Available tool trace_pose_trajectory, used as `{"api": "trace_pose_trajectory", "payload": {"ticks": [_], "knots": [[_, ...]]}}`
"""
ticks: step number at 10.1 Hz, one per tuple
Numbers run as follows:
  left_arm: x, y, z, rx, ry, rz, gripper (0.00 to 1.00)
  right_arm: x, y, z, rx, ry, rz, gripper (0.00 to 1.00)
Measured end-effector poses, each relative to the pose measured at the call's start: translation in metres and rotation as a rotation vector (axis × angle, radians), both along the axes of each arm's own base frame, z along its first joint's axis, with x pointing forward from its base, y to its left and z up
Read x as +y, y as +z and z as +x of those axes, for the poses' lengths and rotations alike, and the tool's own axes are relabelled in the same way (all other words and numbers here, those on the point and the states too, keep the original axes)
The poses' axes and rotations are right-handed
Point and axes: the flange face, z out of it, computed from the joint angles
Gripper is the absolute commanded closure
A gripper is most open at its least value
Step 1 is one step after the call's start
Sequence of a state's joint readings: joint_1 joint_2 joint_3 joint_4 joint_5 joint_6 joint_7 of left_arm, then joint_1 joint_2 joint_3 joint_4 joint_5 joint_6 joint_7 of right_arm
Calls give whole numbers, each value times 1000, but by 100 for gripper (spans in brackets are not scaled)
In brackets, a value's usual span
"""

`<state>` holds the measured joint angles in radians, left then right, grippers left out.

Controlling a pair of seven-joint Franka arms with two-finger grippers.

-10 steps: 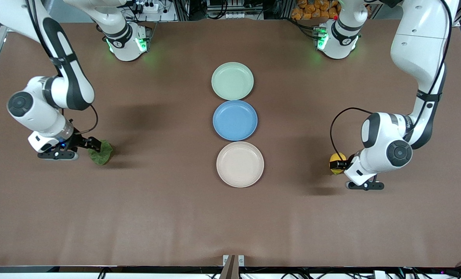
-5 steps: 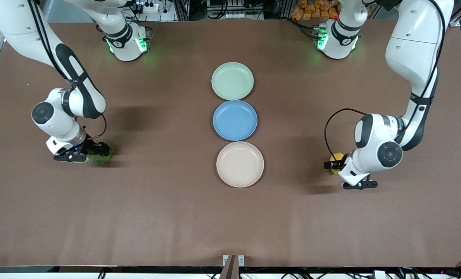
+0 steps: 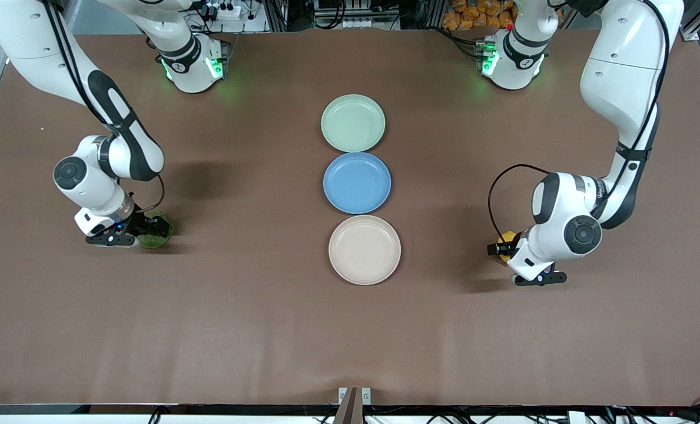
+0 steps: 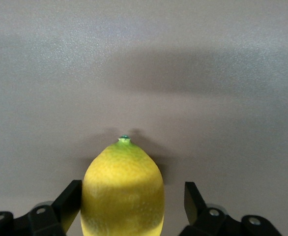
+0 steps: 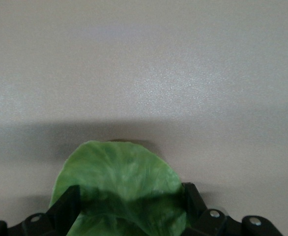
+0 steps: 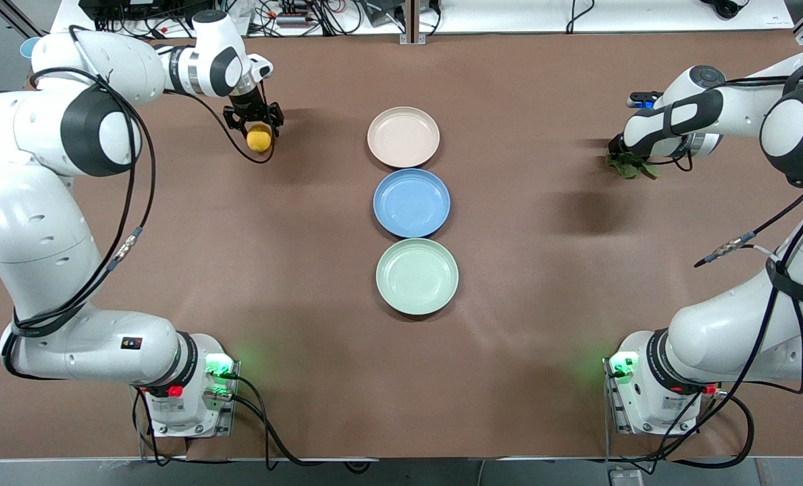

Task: Place lemon and lettuce in plates
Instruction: 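Close the right gripper on the lettuce while the left gripper grasps the lemon, then carry the lettuce with the right gripper while the left gripper carries the lemon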

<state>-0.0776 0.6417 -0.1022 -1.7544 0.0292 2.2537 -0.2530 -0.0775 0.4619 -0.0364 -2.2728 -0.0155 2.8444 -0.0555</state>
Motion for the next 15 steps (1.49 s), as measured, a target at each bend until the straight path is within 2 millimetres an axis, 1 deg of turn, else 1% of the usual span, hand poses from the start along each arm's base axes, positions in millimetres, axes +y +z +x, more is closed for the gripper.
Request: {"api": "trace_pose_trajectory", "payload": {"ticks": [2, 3, 4, 5, 6, 8, 10, 11, 12, 14, 15], "knots": [[0, 1, 0, -2, 1, 0, 100, 0, 1, 0, -8, 0, -1, 70], [0, 1, 1, -4, 1, -1, 100, -1, 3, 2, -17, -1, -2, 87], [0, 5, 4, -14, -1, -2, 100, 1, 4, 2, -22, 2, -1, 100], [-1, 16, 9, -38, -3, -6, 100, -2, 4, 3, -26, -2, -3, 100], [-3, 33, 16, -68, -7, -11, 100, -3, 5, 3, -28, -5, -3, 100], [-18, 68, 25, -127, -26, -23, 100, -2, 5, 4, -24, -9, -1, 100], [-38, 94, 32, -171, -50, -43, 100, 4, 10, 12, 34, -16, 11, 100], [-49, 103, 34, -188, -66, -52, 100, 7, 18, 19, 69, -19, 17, 100], [-64, 110, 35, -202, -87, -60, 100, 8, 31, 25, 100, -20, 20, 100], [-109, 120, 27, -220, -148, -73, 100, 8, 62, 34, 140, -32, 24, 100], [-125, 123, 23, -225, -164, -77, 100, 12, 77, 36, 153, -63, 27, 100]]}}
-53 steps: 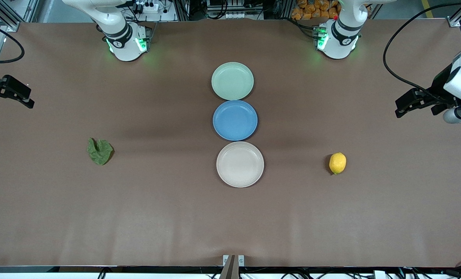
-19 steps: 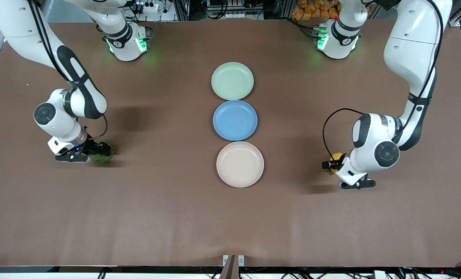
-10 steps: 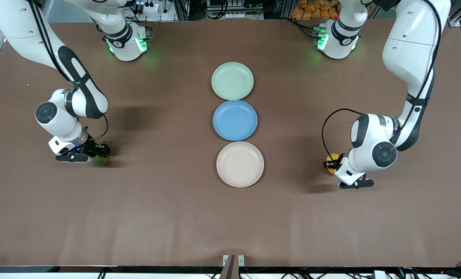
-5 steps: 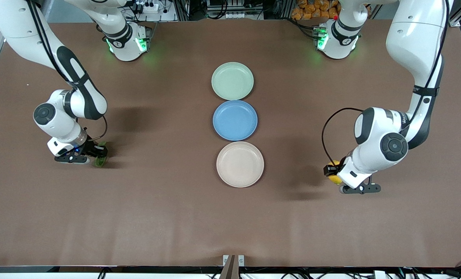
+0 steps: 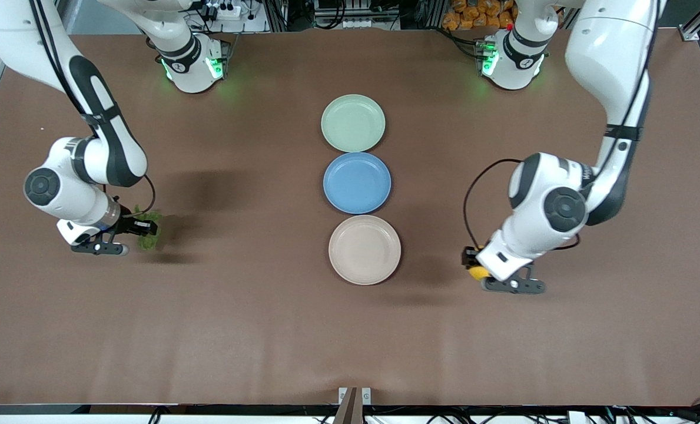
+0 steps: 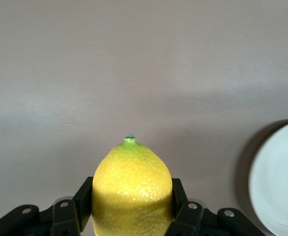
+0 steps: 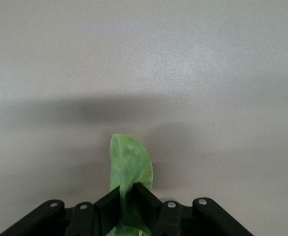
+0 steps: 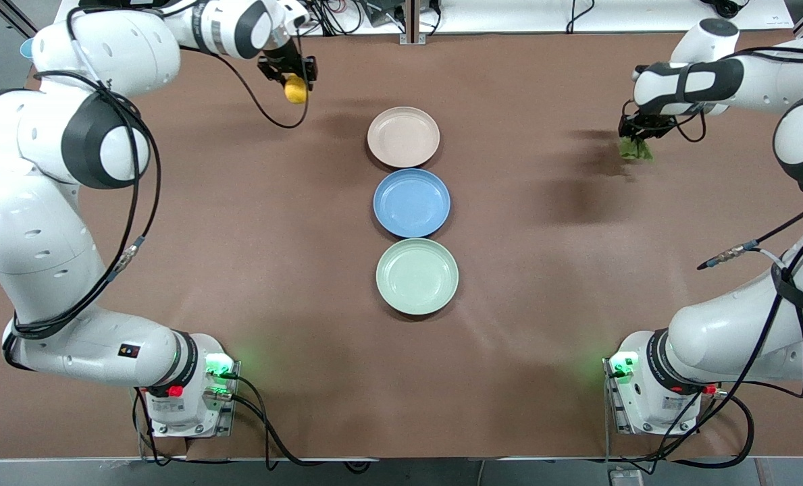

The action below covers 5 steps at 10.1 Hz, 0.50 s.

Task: Place lemon and lettuce in plates
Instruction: 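Carry the lettuce with the right gripper while the left gripper carries the lemon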

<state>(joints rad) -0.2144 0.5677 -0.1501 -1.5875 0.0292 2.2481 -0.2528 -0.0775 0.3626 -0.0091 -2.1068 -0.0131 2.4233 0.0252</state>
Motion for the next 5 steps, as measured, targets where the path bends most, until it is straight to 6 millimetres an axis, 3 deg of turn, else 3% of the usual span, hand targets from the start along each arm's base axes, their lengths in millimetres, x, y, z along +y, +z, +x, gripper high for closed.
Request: {"api": "trace_pose_trajectory", "payload": {"ticks": [2, 5], "knots": [[-24, 9, -5, -13, -10, -15, 100, 30, 27, 2, 5, -71, -2, 100], [-97, 5, -39, 18, 35, -28, 100, 110, 54, -5, 17, -130, 57, 100]]}}
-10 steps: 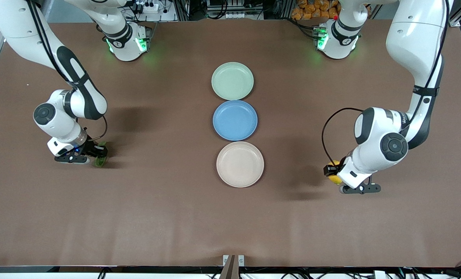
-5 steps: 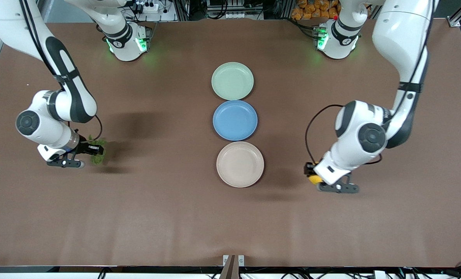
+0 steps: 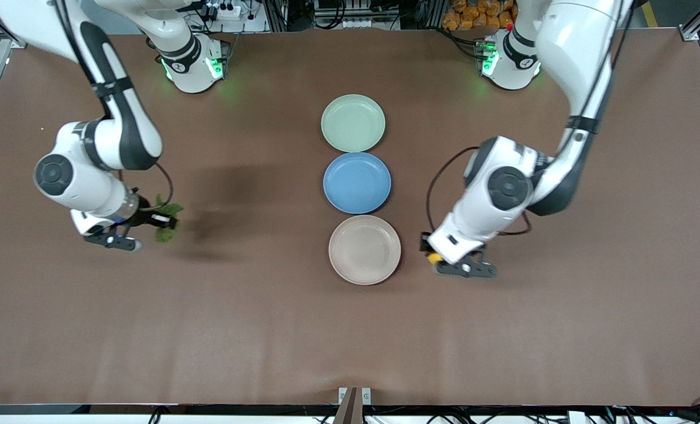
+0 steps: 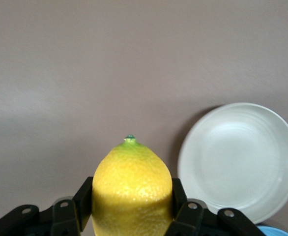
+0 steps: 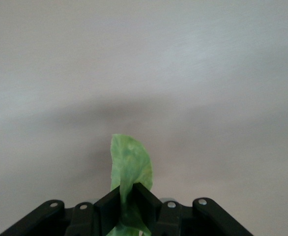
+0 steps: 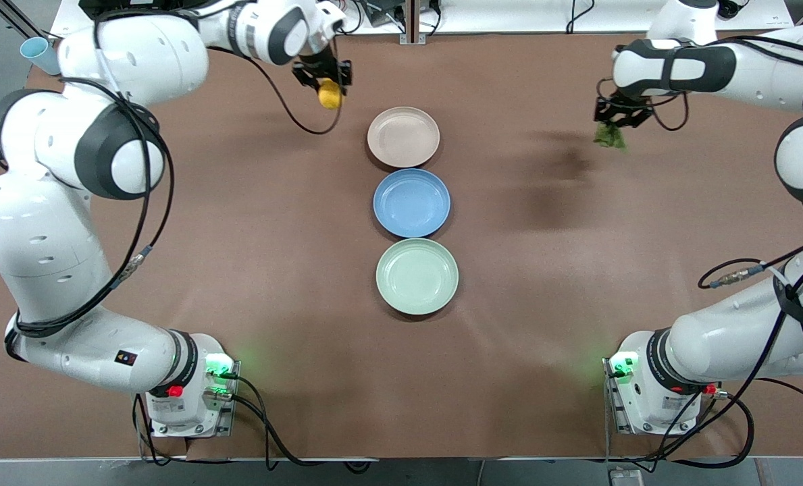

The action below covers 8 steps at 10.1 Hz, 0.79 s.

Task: Place lemon and lettuce in plates
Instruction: 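Carry the lettuce with the right gripper while the left gripper carries the lemon, then set the lettuce on the green plate and the lemon on the cream plate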

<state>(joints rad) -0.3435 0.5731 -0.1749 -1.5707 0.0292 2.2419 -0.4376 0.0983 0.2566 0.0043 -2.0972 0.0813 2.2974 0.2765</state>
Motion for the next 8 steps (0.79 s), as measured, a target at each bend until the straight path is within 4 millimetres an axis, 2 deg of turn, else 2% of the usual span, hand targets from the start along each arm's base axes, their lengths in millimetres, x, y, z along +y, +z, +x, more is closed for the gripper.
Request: {"api": "trace_pose_trajectory", "payload": {"ticks": [2, 4, 6, 8], "knots": [[-30, -8, -13, 15, 29, -5, 100, 61, 9, -13, 27, -24, 19, 100], [-53, -17, -14, 13, 62, -21, 100, 135, 21, -35, 34, -21, 32, 100], [-71, -38, -14, -6, 95, -52, 100, 211, 29, -70, 50, -9, 45, 100], [-90, -67, -22, -13, 130, -78, 100, 277, 33, -112, 68, -6, 48, 100]]}}
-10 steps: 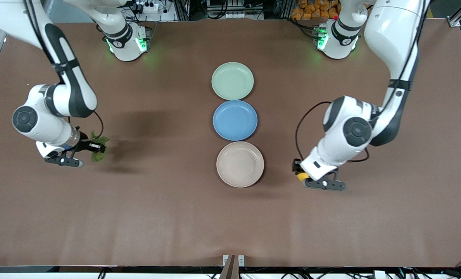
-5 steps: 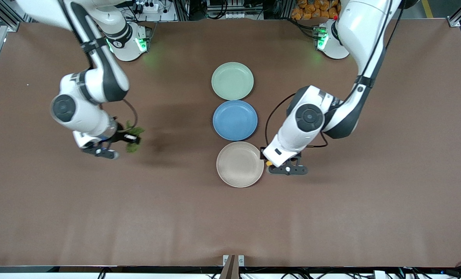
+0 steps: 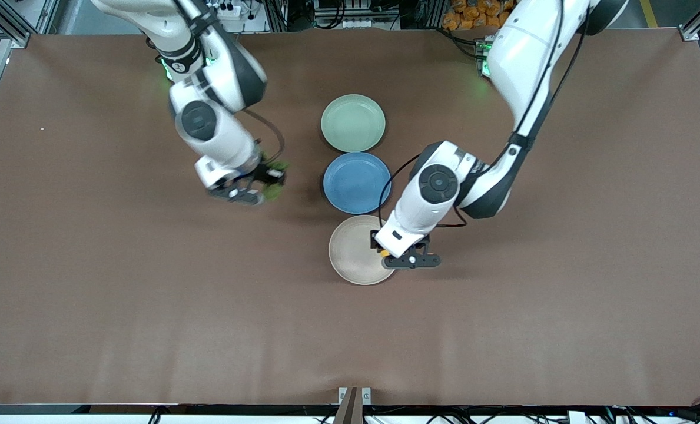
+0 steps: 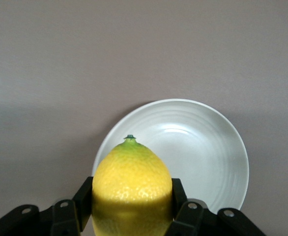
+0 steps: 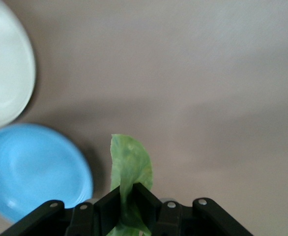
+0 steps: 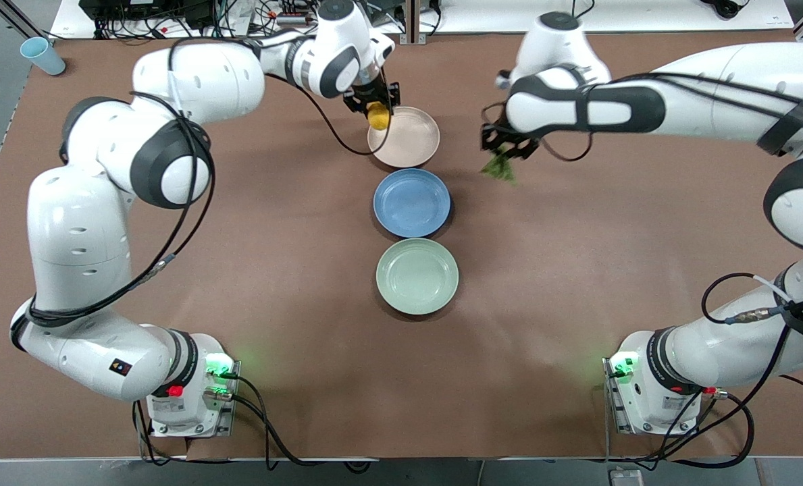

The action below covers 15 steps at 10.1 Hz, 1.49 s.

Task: Place lemon and lettuce in plates
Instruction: 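Set the lettuce on the green plate and the lemon on the cream plate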

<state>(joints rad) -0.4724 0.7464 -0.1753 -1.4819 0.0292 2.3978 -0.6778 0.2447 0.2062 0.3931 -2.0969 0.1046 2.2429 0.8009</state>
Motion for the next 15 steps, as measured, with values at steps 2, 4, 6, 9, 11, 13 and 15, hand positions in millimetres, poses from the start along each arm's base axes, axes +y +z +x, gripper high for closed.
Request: {"api": "trace_pose_trajectory", "payload": {"ticks": [2, 4, 6, 9, 11, 13, 15], "knots": [[-17, -26, -10, 7, 28, -14, 100, 51, 3, -42, 13, 17, -1, 100], [-27, -43, -19, 15, 40, -19, 100, 88, 4, -81, 22, 44, -8, 100], [-33, -49, -24, 31, 75, -19, 100, 119, 0, -122, 31, 96, -20, 100], [-34, -49, -24, 33, 87, -19, 100, 145, -31, -172, 56, 196, -77, 100], [-33, -49, -23, 31, 89, -18, 80, 157, -62, -188, 69, 240, -106, 100], [-33, -48, -22, 29, 89, -19, 1, 174, -82, -196, 57, 249, -132, 100], [-32, -44, -18, 13, 87, -17, 0, 188, -99, -193, 47, 248, -148, 100]]}}
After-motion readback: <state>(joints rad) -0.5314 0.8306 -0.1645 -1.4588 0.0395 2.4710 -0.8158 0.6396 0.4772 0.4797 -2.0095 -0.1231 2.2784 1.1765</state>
